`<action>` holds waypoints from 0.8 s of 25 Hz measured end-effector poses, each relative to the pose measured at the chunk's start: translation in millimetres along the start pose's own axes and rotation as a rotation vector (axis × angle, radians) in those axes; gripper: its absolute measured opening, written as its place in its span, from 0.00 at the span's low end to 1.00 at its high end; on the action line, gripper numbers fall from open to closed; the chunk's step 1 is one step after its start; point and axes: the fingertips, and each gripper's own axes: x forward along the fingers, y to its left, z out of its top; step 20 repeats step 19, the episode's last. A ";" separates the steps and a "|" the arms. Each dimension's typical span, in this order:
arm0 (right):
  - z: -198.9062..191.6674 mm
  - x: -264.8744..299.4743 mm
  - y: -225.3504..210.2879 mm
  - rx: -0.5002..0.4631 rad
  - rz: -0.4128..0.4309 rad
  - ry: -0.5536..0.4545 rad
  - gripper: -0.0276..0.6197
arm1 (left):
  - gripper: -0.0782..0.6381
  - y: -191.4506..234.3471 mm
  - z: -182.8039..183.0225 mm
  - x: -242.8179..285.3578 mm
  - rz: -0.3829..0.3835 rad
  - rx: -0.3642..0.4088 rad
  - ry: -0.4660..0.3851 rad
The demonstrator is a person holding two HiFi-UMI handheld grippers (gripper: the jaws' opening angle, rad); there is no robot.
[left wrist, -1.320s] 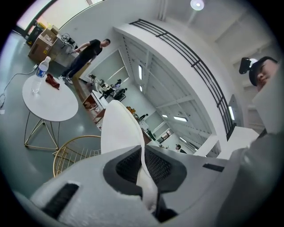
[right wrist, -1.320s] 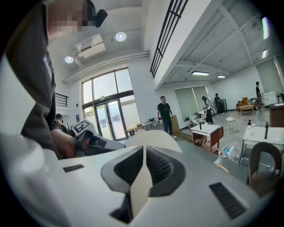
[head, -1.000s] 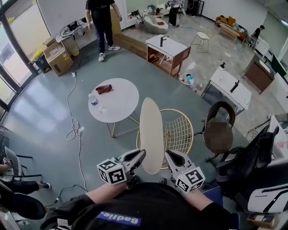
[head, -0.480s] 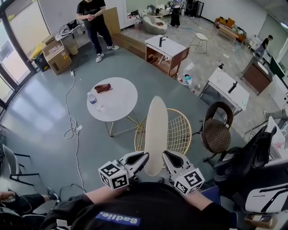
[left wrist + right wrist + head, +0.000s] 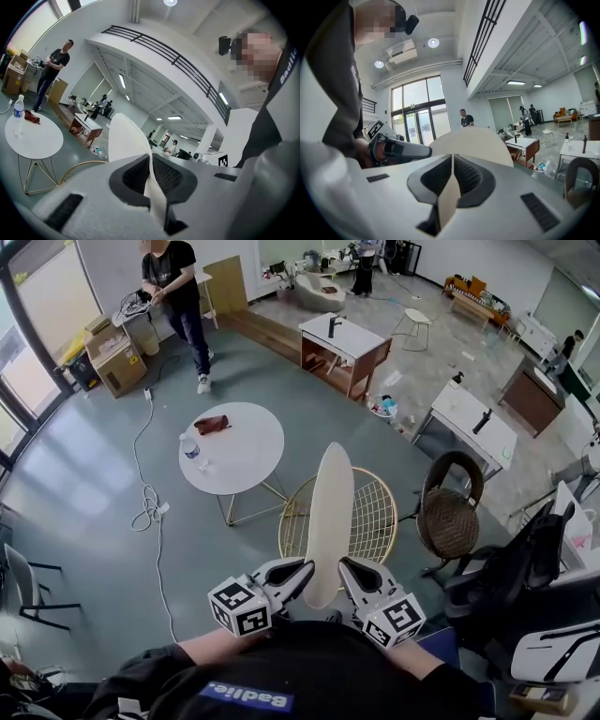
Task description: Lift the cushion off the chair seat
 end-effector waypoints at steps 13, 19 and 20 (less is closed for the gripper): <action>-1.4 -3.2 -2.4 0.005 -0.013 -0.015 0.10 | 0.15 0.3 -1.2 -1.1 0.005 0.009 -0.003; -2.6 -6.0 -1.2 0.006 -0.013 -0.018 0.10 | 0.15 -1.9 -2.7 -2.6 0.007 0.007 -0.006; -2.6 -6.0 -1.2 0.006 -0.013 -0.018 0.10 | 0.15 -1.9 -2.7 -2.6 0.007 0.007 -0.006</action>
